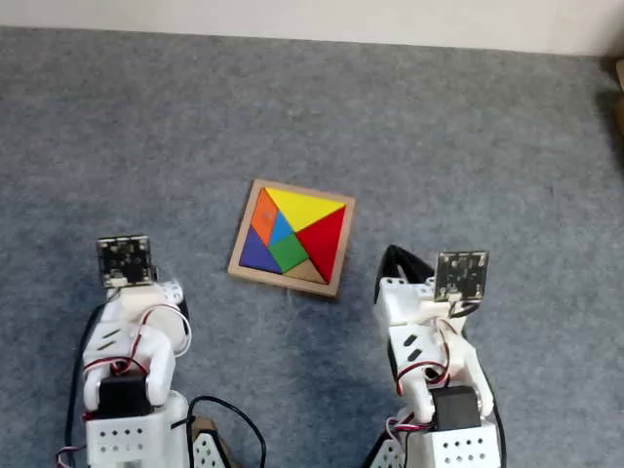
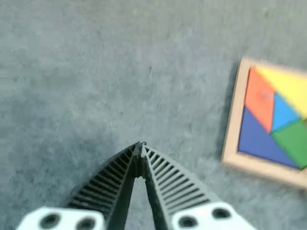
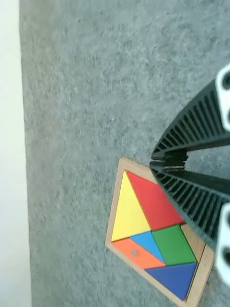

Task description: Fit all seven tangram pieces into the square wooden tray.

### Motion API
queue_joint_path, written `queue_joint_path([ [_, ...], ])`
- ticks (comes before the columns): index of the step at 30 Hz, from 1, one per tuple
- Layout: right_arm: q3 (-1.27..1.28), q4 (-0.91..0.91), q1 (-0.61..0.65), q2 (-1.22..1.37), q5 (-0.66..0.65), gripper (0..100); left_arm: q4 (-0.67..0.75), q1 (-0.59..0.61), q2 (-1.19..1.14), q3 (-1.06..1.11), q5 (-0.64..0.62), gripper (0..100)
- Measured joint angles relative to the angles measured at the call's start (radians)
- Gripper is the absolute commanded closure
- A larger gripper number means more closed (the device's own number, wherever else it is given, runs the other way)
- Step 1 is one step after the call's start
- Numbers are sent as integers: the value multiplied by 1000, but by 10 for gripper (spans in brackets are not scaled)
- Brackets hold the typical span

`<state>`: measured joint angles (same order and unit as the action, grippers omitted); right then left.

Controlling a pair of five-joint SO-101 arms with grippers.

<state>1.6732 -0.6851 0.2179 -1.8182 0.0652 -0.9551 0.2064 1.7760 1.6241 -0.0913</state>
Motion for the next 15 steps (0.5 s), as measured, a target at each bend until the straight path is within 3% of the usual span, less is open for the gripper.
queue_joint_path([
  [15,0,-381,-11,0,0,974,-35,-18,0,52,144,995],
])
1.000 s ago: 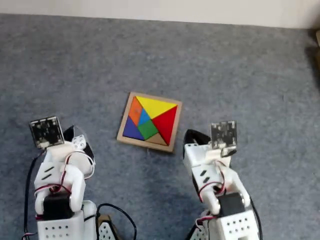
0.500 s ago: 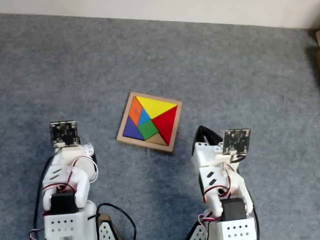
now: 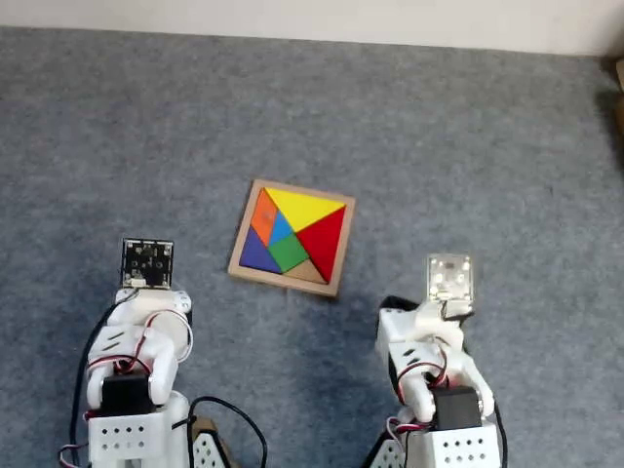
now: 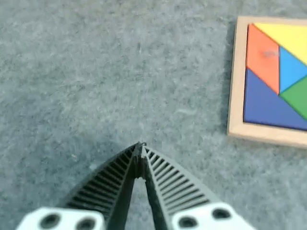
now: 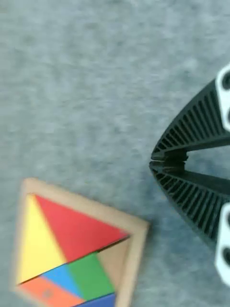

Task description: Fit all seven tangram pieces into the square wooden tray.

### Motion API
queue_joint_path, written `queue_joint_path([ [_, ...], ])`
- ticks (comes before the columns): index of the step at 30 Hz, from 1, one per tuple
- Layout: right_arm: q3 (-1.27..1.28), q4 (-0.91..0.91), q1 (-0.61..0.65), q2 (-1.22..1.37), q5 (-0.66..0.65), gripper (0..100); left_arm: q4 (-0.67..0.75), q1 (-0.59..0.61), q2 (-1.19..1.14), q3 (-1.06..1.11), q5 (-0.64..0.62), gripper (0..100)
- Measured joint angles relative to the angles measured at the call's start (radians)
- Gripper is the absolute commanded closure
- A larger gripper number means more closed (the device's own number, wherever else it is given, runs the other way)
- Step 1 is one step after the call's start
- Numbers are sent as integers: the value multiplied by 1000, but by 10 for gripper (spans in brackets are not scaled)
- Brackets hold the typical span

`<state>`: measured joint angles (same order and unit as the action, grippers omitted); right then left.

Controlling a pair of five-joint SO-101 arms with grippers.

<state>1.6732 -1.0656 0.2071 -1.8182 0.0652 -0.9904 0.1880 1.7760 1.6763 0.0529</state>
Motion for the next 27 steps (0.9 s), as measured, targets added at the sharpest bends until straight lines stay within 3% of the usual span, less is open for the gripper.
queue_joint_path([
  [12,0,-115,0,0,0,974,-226,0,0,0,0,995],
  [27,0,-176,0,0,0,974,-241,0,0,0,2,995],
])
